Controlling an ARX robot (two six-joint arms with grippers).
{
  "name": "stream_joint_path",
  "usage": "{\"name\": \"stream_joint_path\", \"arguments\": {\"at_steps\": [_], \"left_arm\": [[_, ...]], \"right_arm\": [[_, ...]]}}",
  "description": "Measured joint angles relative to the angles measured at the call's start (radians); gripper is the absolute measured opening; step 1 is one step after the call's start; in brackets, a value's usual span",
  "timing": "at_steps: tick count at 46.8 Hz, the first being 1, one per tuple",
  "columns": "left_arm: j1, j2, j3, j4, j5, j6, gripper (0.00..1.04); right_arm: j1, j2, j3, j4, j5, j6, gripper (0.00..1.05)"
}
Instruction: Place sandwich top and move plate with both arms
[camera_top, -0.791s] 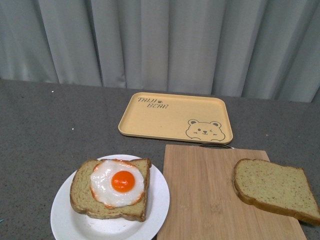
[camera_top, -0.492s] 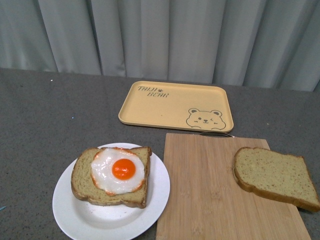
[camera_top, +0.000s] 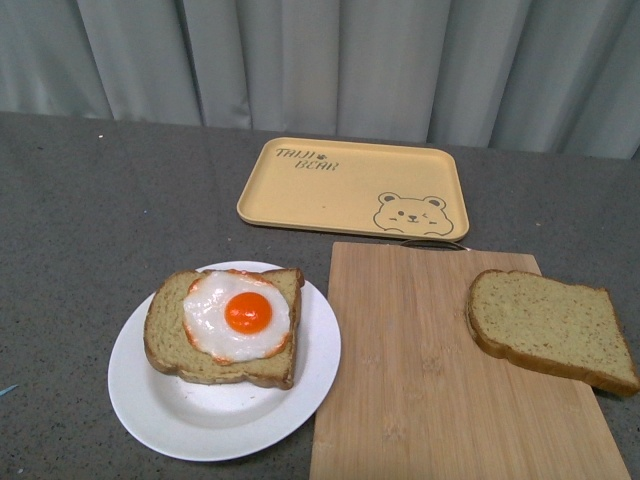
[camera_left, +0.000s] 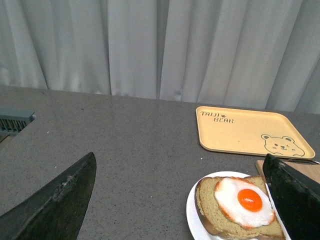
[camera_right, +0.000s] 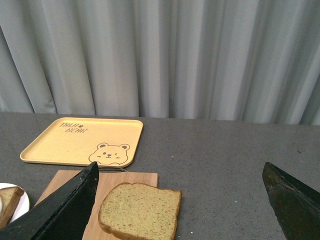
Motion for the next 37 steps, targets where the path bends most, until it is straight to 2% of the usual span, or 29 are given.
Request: {"name": "stream_joint_path", "arguments": {"at_steps": [15,18,20,22,25,31,37], "left_arm": [[0.0,0.0,0.0,0.0,0.0,0.0,0.98],[0.0,0.0,0.0,0.0,0.0,0.0,0.98],[0.0,0.0,0.0,0.0,-0.002,0.0,0.98],[0.0,-0.001,0.0,0.0,-0.001,0.0,0.98],[0.0,-0.001,0.0,0.0,0.0,0.0,0.98],[0.0,-0.001,0.0,0.0,0.0,0.0,0.98],[0.0,-0.001,0.0,0.0,0.0,0.0,0.98]], "right_arm": [[0.004,0.002,0.0,0.0,0.018,-0.011,0.95],[0.088,0.09,0.018,0.003,0.32,-0.134,0.95],[0.096,0.161,0.023,0.026,0.417,-0.187,0.95],[0.086,0.218,0.025,0.053,0.438,-0.206,0.95],[0.04,0.342,0.029,0.133,0.403,-0.226,0.95],[-0.093,0.69,0.076,0.383,0.212,-0.207,0.95],[-0.179,0.978,0.153,0.522,0.09,-0.153,0.95]]}}
